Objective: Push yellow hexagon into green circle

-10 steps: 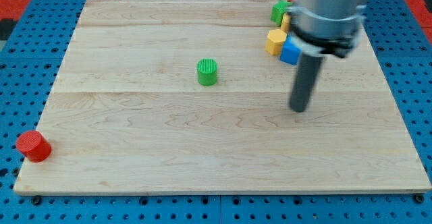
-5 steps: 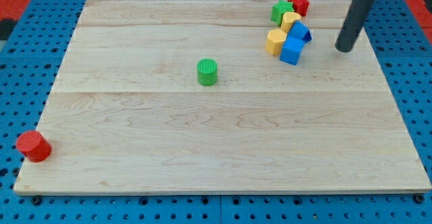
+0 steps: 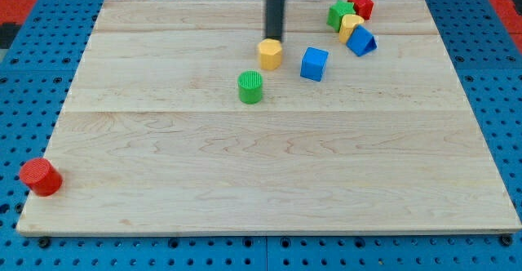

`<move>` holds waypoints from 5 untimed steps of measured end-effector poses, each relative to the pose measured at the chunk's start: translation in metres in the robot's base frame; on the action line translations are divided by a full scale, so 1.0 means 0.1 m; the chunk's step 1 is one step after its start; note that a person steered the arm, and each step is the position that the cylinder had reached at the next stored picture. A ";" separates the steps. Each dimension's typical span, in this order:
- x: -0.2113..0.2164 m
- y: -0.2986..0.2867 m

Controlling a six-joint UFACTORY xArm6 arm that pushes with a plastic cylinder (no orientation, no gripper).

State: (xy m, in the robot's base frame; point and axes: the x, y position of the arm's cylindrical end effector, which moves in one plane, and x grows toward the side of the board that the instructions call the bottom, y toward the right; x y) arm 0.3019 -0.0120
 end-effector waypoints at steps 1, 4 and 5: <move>0.22 -0.10; 0.25 0.35; 0.45 -0.27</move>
